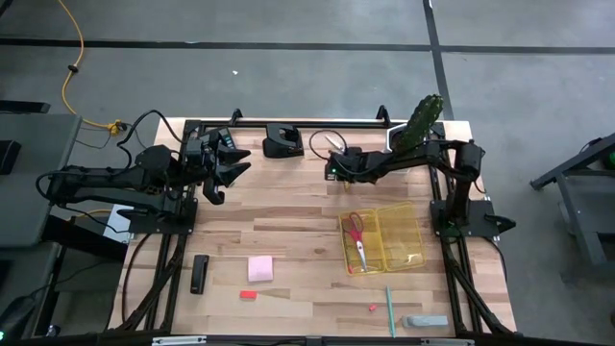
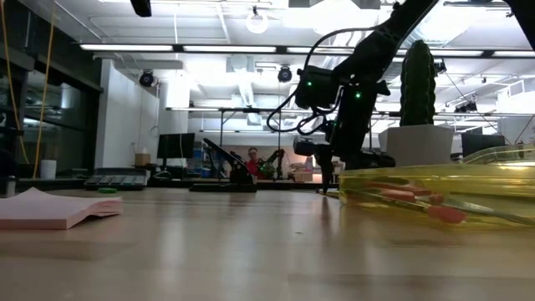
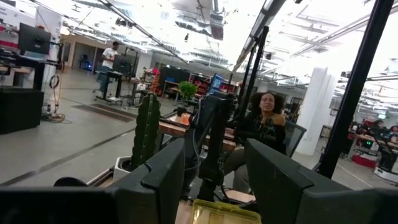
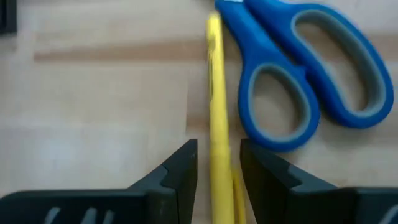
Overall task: Pack school essentials
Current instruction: Put the yellow pen into the yellow box
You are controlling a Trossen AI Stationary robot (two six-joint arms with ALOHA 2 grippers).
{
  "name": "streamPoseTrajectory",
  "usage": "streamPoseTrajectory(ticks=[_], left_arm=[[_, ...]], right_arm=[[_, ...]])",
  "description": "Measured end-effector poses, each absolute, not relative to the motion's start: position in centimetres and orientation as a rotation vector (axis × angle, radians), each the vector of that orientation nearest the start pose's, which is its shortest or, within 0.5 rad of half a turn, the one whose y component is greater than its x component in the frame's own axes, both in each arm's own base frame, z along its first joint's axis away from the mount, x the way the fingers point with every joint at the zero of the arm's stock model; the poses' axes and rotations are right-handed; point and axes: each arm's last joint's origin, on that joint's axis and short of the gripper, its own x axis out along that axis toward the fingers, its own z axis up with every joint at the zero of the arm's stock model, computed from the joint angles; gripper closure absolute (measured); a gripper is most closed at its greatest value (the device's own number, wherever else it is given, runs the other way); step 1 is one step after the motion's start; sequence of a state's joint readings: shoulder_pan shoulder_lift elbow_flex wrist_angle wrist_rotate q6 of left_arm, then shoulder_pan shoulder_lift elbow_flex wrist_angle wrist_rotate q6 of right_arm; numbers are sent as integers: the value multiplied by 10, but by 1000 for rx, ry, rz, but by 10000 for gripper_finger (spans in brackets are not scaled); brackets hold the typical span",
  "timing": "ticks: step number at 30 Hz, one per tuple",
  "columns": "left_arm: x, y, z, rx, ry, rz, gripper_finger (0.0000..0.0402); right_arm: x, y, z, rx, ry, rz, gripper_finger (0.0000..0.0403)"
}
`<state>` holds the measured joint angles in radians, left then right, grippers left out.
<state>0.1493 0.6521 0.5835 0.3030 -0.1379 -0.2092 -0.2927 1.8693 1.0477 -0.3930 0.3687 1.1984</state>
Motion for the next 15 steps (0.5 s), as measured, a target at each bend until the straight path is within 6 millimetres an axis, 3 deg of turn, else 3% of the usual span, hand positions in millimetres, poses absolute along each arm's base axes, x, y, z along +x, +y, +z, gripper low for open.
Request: streamPoseTrajectory(ticks=[9, 15], left_arm=[[150, 27, 329, -204, -263, 258, 245], [150, 26, 329, -205, -263, 255, 245]], right_arm=[[324, -117, 116, 937, 739, -1274, 291], [327, -105, 110, 889, 760, -1272, 291]])
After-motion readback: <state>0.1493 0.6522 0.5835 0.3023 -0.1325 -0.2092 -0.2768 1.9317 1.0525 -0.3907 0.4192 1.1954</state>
